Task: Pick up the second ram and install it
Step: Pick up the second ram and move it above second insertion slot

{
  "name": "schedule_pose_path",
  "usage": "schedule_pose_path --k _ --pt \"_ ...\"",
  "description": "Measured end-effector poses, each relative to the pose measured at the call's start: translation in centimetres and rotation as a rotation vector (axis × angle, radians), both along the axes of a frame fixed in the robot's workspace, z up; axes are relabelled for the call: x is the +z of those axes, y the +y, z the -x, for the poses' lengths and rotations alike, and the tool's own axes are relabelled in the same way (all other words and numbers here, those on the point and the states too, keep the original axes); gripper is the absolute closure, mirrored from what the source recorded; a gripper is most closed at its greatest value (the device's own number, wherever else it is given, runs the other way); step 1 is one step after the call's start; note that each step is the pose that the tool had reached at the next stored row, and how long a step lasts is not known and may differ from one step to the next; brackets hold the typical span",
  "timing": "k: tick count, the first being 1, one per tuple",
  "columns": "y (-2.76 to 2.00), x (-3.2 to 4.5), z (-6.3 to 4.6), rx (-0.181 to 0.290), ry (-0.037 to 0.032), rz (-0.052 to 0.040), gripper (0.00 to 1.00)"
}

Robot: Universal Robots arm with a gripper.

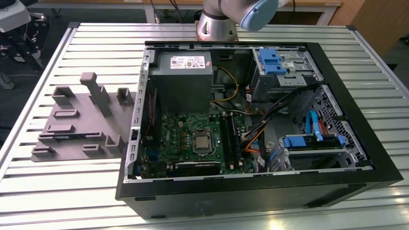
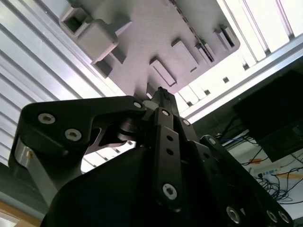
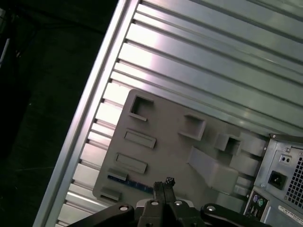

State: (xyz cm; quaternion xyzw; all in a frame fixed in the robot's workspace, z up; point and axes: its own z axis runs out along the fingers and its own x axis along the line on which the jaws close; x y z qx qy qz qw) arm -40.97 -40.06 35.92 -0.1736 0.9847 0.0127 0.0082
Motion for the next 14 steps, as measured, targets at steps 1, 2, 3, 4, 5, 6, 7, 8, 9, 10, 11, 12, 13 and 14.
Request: schedule_pose_path --k 1,2,3,4,5,6,7,8,9,10,11,12,13,14 --pt "0.0 0.0 0.01 0.009 0.0 0.0 0.89" --pt "0.0 0.0 0.01 0.016 0.0 0.0 0.89" --pt "0.0 0.0 0.01 0.023 0.0 0.0 0.89" --pt "0.0 0.0 0.01 0.03 0.0 -0.0001 0.89" --pt "0.0 0.0 0.01 0.037 0.0 0.0 0.89" --pt "-0.01 0.0 0.01 0.044 0.0001 0.0 0.89" --pt "-0.01 0.0 0.01 0.05 0.0 -0.0001 0.89" --pt "-0.01 0.0 0.02 0.057 0.0 0.0 0.89" --pt "-0.01 0.0 0.02 0.064 0.0 0.0 0.89" --pt "-0.01 0.0 0.02 0.07 0.0 -0.0001 0.89" --pt "-0.02 0.0 0.02 0.084 0.0 0.0 0.89" --pt "-0.02 0.0 0.03 0.091 0.0 0.0 0.89" --pt "-0.02 0.0 0.03 0.097 0.0 0.0 0.89" --pt "-0.03 0.0 0.03 0.111 0.0 0.0 0.89"
